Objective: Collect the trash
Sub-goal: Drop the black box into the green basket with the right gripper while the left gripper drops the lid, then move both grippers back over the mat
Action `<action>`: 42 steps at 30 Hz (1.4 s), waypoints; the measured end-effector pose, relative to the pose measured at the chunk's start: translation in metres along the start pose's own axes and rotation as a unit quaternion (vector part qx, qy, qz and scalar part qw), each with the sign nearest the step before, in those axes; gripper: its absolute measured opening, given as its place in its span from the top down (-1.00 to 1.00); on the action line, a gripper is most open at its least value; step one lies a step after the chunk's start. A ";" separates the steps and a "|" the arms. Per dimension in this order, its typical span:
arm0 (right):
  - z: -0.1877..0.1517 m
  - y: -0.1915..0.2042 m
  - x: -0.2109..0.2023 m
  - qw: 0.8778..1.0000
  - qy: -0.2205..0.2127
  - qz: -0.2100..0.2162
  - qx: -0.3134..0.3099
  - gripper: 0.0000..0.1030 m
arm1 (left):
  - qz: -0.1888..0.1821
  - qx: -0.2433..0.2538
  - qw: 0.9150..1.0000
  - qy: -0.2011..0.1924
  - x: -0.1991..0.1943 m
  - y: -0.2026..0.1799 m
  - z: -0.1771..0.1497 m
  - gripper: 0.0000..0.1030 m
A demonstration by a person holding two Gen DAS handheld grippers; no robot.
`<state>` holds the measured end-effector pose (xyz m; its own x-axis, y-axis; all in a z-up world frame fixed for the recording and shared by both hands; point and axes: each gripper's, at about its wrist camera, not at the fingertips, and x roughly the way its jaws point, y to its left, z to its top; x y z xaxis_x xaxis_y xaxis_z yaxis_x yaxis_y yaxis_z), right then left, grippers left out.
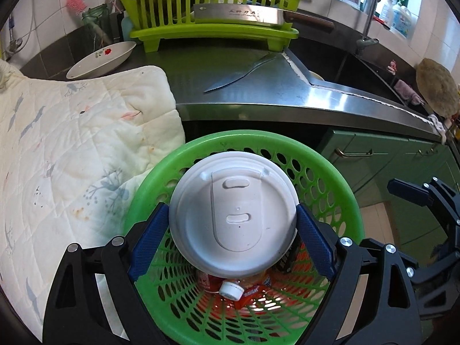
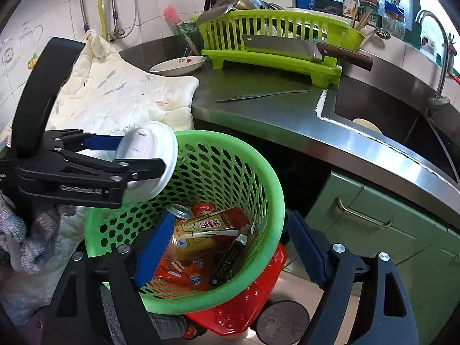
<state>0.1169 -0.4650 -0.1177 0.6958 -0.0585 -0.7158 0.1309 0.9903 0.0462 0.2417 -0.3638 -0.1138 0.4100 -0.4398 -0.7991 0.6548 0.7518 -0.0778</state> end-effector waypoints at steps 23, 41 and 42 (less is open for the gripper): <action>0.009 0.040 -0.020 1.000 -0.021 0.011 -0.018 -0.57 | 0.047 -0.005 0.998 -0.052 -0.073 0.028 -0.027 -0.73; 0.040 0.156 -0.024 0.993 -0.037 0.075 -0.088 -0.63 | 0.185 -0.104 0.972 -0.104 -0.206 0.147 -0.109 -0.74; 0.042 0.167 -0.023 0.992 -0.037 0.080 -0.095 -0.63 | 0.193 -0.110 0.969 -0.106 -0.211 0.154 -0.113 -0.74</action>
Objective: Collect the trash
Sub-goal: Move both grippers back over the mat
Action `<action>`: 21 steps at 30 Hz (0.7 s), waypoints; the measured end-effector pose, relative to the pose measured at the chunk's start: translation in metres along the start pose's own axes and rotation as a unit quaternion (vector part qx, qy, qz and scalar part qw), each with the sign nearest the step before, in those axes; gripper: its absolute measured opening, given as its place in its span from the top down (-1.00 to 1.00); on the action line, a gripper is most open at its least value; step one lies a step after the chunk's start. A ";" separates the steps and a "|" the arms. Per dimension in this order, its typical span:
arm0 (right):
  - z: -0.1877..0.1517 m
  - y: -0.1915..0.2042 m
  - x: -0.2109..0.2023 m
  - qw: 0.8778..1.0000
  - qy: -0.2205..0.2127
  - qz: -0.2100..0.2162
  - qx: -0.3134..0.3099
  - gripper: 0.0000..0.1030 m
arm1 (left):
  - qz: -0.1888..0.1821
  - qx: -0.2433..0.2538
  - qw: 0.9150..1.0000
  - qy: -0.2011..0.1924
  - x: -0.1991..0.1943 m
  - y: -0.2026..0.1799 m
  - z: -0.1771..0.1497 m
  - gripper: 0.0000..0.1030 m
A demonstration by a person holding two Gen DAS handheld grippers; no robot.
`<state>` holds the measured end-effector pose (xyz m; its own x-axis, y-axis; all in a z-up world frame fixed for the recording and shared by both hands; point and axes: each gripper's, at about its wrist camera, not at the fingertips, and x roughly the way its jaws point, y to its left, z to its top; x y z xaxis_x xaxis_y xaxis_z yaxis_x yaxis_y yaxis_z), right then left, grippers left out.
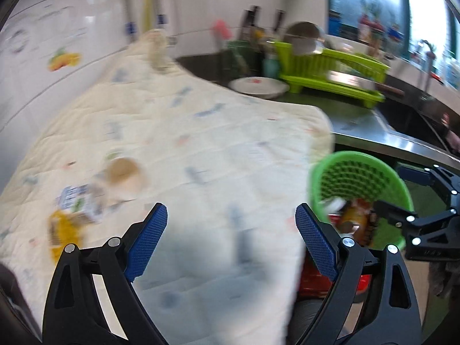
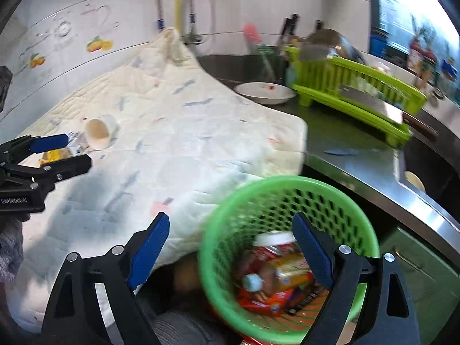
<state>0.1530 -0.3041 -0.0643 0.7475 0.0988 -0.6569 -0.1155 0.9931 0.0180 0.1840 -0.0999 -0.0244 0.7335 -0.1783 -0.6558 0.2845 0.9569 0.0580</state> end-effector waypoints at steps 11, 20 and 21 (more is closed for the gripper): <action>0.036 0.066 0.026 0.998 -0.002 0.057 -0.031 -0.64 | 0.109 -0.091 0.990 -0.003 -0.019 0.134 -0.027 -0.74; 0.058 0.114 0.053 0.994 0.010 0.090 -0.057 -0.64 | 0.152 -0.140 0.978 0.032 0.002 0.203 -0.049 -0.74; 0.060 0.118 0.056 0.994 0.011 0.092 -0.059 -0.64 | 0.150 -0.142 0.978 0.036 0.005 0.207 -0.051 -0.74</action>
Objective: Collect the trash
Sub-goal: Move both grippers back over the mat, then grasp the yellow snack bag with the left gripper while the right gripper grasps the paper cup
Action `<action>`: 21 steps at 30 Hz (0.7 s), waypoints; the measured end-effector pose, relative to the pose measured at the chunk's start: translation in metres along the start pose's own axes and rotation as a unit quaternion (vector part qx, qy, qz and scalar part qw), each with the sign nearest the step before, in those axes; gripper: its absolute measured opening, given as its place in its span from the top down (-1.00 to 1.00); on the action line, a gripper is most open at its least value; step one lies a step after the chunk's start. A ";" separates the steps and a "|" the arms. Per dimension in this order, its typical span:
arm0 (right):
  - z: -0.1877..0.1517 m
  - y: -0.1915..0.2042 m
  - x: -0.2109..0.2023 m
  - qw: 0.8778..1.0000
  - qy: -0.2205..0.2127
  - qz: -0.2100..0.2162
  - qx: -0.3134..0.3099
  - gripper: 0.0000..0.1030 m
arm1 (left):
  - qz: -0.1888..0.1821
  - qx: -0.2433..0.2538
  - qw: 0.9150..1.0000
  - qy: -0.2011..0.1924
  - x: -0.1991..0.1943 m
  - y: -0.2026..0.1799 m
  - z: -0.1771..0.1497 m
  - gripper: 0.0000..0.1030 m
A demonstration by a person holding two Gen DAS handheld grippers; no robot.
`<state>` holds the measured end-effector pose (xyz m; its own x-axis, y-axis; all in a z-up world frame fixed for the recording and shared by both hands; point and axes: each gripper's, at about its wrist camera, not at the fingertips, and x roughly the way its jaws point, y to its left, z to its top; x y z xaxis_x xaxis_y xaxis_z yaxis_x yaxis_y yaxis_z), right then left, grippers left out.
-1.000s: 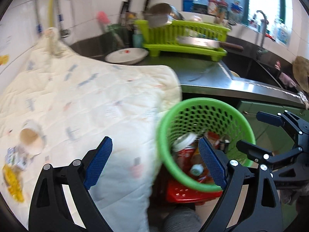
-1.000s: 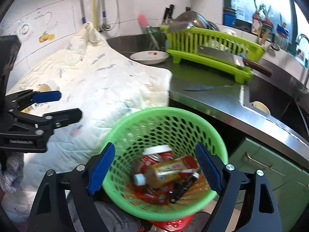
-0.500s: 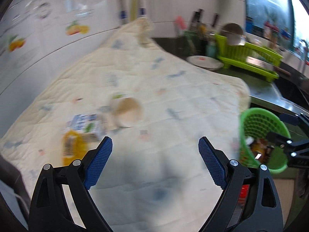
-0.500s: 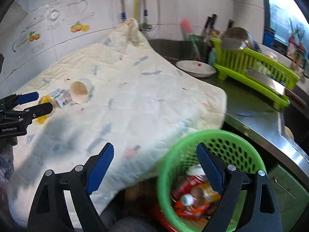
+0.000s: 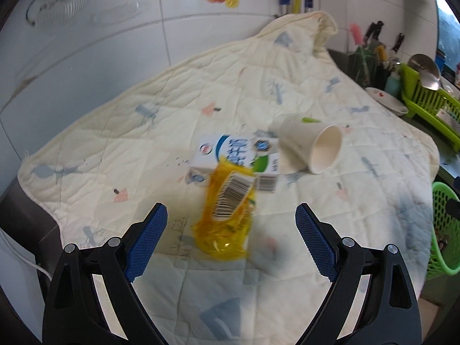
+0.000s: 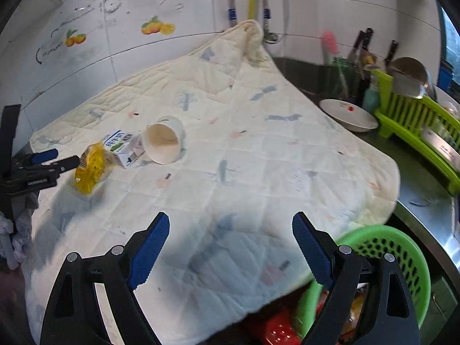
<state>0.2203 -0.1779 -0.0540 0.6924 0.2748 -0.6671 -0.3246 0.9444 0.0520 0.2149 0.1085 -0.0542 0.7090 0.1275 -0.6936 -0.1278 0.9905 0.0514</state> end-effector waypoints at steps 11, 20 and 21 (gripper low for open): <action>0.042 0.037 0.054 0.999 0.021 0.038 -0.014 -0.64 | 0.000 0.004 1.000 0.028 0.039 0.008 -0.003 -0.73; 0.087 0.065 0.102 0.997 0.043 0.069 -0.005 -0.64 | -0.014 -0.002 0.999 0.032 0.054 0.012 -0.002 -0.64; 0.092 0.069 0.110 0.996 0.047 0.071 -0.005 -0.64 | -0.016 -0.002 0.999 0.034 0.056 0.013 -0.002 -0.62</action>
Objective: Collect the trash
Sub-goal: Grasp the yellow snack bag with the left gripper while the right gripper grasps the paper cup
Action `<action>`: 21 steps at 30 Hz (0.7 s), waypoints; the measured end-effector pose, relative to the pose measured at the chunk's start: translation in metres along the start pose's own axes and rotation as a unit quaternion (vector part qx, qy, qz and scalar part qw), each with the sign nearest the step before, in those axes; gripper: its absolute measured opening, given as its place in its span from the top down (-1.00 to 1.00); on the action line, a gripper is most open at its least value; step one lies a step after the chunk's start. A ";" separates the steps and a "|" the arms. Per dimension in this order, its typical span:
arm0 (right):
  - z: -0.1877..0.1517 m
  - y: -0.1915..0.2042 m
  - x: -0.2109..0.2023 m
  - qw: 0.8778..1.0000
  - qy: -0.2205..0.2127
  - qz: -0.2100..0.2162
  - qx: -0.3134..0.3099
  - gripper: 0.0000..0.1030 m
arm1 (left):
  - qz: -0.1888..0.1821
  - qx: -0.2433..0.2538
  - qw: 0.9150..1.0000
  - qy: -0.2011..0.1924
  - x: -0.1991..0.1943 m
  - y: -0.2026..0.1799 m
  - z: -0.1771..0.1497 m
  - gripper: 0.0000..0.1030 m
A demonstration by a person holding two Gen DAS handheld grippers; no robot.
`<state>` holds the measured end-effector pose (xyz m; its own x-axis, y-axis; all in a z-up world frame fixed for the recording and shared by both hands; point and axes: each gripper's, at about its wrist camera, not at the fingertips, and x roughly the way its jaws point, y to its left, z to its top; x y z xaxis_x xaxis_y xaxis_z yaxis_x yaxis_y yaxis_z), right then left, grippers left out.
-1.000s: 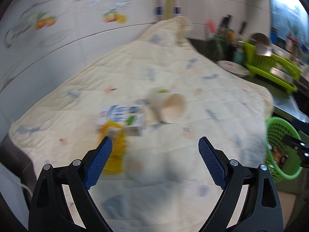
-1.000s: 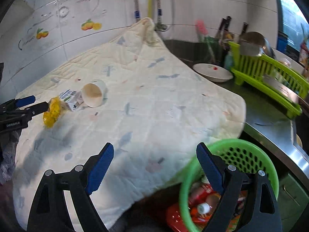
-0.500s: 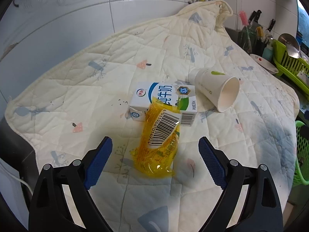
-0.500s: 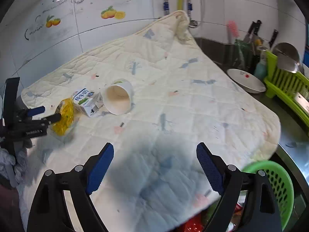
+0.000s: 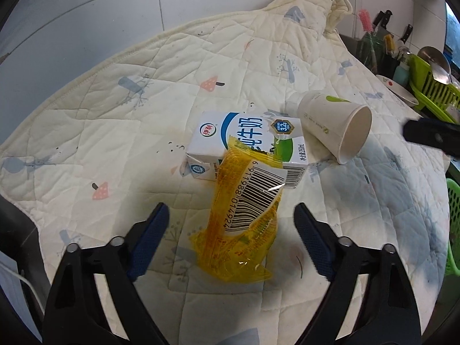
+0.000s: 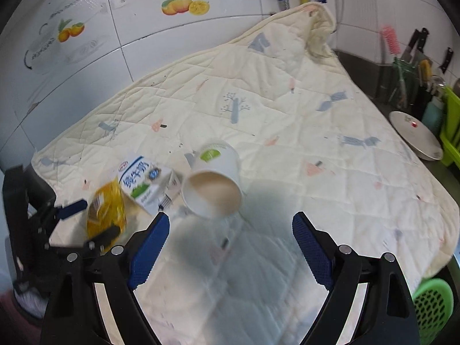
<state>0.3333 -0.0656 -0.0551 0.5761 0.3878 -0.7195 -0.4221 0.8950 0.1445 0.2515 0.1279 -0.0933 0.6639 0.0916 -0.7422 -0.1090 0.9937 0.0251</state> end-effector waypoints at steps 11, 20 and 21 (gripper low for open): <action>0.033 0.021 0.068 0.999 0.042 -0.012 -0.011 -0.64 | -0.023 -0.015 1.000 0.004 0.007 0.010 0.002 0.00; 0.030 0.024 0.093 0.997 0.069 -0.019 -0.013 -0.26 | -0.038 -0.015 0.999 -0.003 0.001 0.011 0.002 0.40; 0.029 0.024 0.093 0.997 0.071 -0.020 -0.013 -0.22 | -0.041 -0.014 0.999 -0.005 -0.001 0.011 0.002 0.40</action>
<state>0.3971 -0.0017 -0.0988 0.4883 0.3142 -0.8141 -0.4196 0.9025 0.0967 0.2513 0.1388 -0.0909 0.6784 0.0115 -0.7346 -0.0755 0.9957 -0.0541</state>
